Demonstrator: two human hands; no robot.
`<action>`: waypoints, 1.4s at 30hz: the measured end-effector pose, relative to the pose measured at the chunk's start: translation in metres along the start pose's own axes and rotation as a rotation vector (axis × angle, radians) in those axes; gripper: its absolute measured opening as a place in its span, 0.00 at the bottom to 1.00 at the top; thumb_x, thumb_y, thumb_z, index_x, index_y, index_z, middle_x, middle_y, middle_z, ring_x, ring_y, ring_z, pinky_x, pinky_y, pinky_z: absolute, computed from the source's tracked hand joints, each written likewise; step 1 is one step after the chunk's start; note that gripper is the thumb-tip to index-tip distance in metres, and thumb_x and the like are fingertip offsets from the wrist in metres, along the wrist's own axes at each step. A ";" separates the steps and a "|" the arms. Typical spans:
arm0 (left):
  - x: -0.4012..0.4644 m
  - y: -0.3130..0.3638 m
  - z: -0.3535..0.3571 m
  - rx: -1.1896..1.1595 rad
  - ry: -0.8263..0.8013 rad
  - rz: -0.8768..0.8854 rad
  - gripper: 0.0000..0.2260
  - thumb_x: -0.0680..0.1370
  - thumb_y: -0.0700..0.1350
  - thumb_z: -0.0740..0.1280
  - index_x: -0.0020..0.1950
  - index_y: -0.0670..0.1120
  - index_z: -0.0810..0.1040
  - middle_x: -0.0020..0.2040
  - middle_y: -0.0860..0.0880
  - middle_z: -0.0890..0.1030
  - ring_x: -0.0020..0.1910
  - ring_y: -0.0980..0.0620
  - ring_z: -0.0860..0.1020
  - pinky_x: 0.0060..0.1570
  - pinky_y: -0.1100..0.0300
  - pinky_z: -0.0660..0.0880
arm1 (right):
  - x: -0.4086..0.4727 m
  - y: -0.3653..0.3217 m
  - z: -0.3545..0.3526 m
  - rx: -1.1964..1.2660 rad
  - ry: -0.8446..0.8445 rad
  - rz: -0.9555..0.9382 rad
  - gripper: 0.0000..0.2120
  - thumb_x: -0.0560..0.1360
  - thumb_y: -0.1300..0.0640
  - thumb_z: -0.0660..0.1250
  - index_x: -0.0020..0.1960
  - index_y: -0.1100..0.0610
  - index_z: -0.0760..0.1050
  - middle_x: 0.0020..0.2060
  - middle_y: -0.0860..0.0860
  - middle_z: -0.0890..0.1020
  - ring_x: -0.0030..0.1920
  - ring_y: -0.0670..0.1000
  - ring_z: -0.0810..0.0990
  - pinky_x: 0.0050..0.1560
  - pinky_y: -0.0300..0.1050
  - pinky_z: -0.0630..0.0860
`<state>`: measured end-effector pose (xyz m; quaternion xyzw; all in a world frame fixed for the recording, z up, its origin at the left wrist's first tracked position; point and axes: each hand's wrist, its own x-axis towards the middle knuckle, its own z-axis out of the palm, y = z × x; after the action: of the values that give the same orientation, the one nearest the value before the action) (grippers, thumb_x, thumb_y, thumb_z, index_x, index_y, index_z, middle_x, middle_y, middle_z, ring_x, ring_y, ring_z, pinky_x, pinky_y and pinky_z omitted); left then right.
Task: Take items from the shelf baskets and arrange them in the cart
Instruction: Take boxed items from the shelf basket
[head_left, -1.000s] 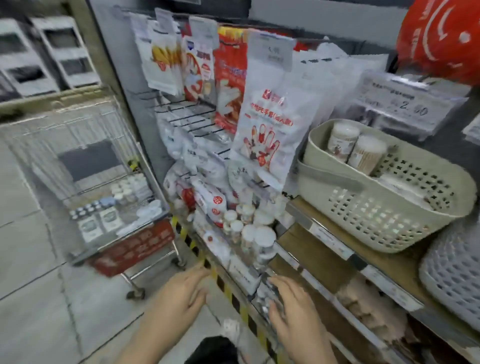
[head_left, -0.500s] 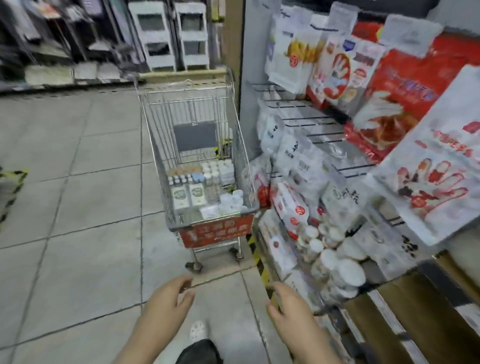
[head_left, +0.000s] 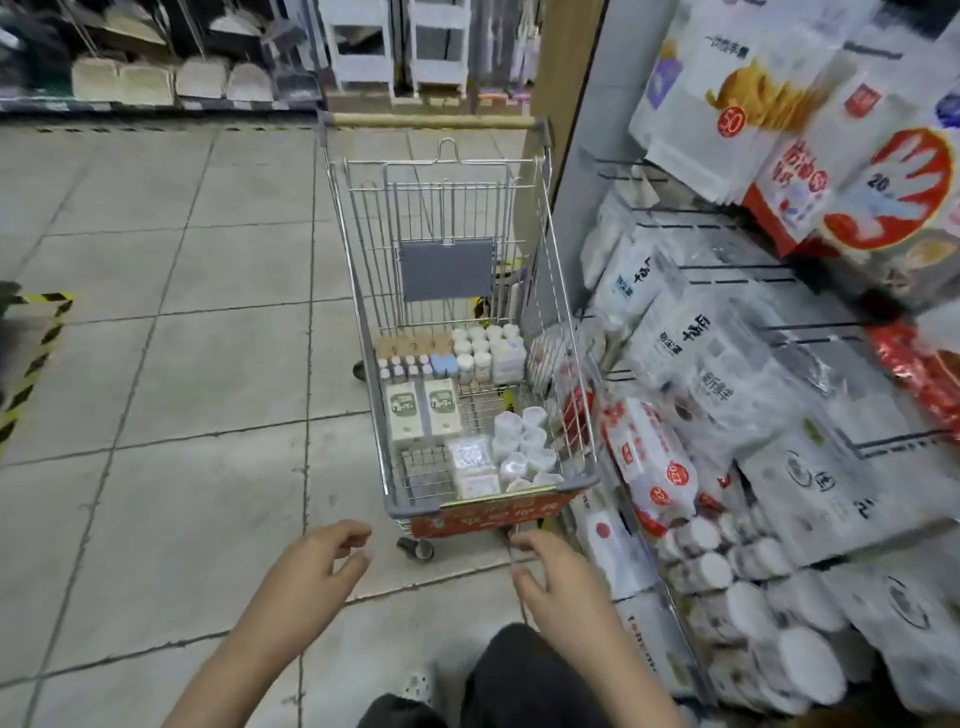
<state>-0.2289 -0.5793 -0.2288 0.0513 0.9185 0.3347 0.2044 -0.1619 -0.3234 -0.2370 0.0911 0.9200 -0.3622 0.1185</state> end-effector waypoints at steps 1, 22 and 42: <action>0.009 0.001 0.001 -0.019 -0.016 -0.009 0.10 0.79 0.45 0.65 0.60 0.49 0.77 0.55 0.54 0.80 0.54 0.57 0.77 0.55 0.62 0.71 | 0.010 0.004 -0.003 0.010 -0.016 0.017 0.15 0.79 0.52 0.61 0.66 0.49 0.71 0.59 0.42 0.75 0.57 0.41 0.73 0.49 0.28 0.64; 0.249 0.021 0.119 -0.180 -0.255 -0.345 0.04 0.80 0.47 0.63 0.52 0.51 0.76 0.48 0.57 0.77 0.39 0.64 0.73 0.33 0.72 0.64 | 0.302 0.084 0.008 -0.280 -0.452 0.080 0.14 0.78 0.55 0.62 0.63 0.57 0.72 0.58 0.54 0.79 0.57 0.55 0.77 0.51 0.44 0.73; 0.323 -0.060 0.255 -0.334 -0.345 -0.726 0.12 0.75 0.51 0.70 0.45 0.52 0.67 0.44 0.54 0.75 0.39 0.59 0.73 0.38 0.65 0.70 | 0.422 0.153 0.140 -0.843 -0.601 -0.212 0.27 0.78 0.47 0.62 0.70 0.62 0.61 0.65 0.57 0.70 0.66 0.57 0.67 0.68 0.51 0.61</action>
<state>-0.4157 -0.3993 -0.5535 -0.2537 0.7625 0.3715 0.4650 -0.5054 -0.2751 -0.5545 -0.1659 0.9155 0.0193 0.3661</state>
